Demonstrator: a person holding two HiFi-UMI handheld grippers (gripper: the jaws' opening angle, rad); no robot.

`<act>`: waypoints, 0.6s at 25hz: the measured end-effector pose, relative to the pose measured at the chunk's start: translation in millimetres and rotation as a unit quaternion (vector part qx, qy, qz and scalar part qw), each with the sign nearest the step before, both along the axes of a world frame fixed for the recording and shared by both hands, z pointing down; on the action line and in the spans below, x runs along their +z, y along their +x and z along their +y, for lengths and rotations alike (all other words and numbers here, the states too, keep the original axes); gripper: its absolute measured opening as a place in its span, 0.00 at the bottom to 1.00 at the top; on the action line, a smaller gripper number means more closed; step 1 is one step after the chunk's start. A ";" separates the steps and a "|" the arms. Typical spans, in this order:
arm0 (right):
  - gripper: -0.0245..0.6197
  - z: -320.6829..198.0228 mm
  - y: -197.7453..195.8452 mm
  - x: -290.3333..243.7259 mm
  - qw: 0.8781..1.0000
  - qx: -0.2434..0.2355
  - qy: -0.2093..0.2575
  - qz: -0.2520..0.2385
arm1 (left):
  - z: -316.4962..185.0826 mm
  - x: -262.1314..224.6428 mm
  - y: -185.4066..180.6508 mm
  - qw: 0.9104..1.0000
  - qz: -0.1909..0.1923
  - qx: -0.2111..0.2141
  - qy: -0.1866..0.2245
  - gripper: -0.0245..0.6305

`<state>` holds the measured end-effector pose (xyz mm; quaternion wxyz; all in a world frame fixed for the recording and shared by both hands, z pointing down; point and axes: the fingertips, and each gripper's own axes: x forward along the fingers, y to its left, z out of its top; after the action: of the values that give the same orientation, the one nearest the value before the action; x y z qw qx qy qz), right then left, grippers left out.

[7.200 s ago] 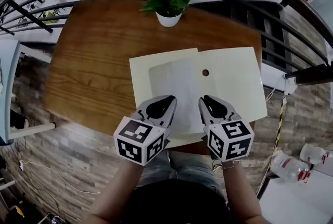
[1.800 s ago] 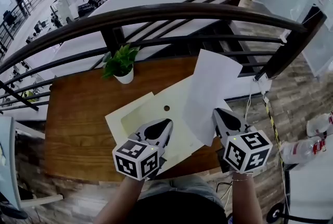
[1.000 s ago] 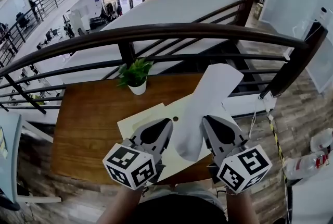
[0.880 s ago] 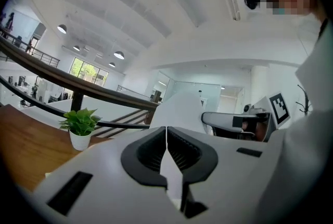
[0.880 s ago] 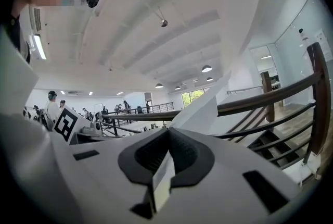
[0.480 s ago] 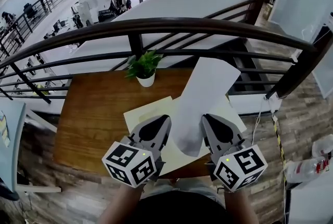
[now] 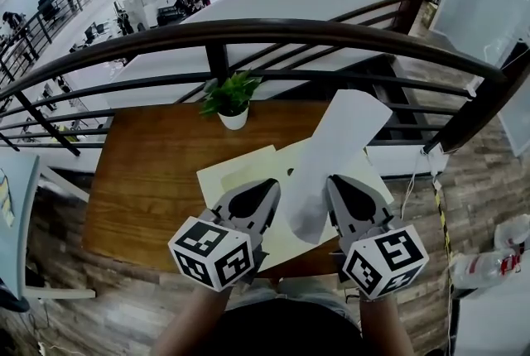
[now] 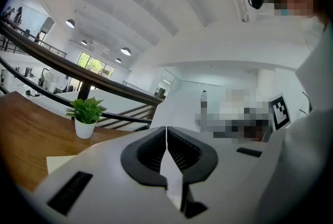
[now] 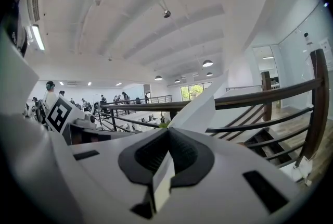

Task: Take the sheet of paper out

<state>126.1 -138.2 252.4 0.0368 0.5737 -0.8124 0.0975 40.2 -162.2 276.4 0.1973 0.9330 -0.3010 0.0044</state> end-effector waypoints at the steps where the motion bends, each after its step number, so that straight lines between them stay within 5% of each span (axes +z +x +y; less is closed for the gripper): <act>1: 0.08 -0.6 0.5 0.3 1.000 0.000 -0.001 0.001 | -0.1 0.5 1.0 1.000 -0.001 0.001 -0.001 0.07; 15: 0.08 -3.4 8.6 7.4 1.000 0.003 -0.016 0.005 | -0.3 4.8 8.0 1.000 -0.011 0.010 -0.005 0.07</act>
<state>134.8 -141.6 259.8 0.0495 0.5757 -0.8090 0.1077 48.2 -162.5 281.2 0.1986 0.9350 -0.2934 0.0178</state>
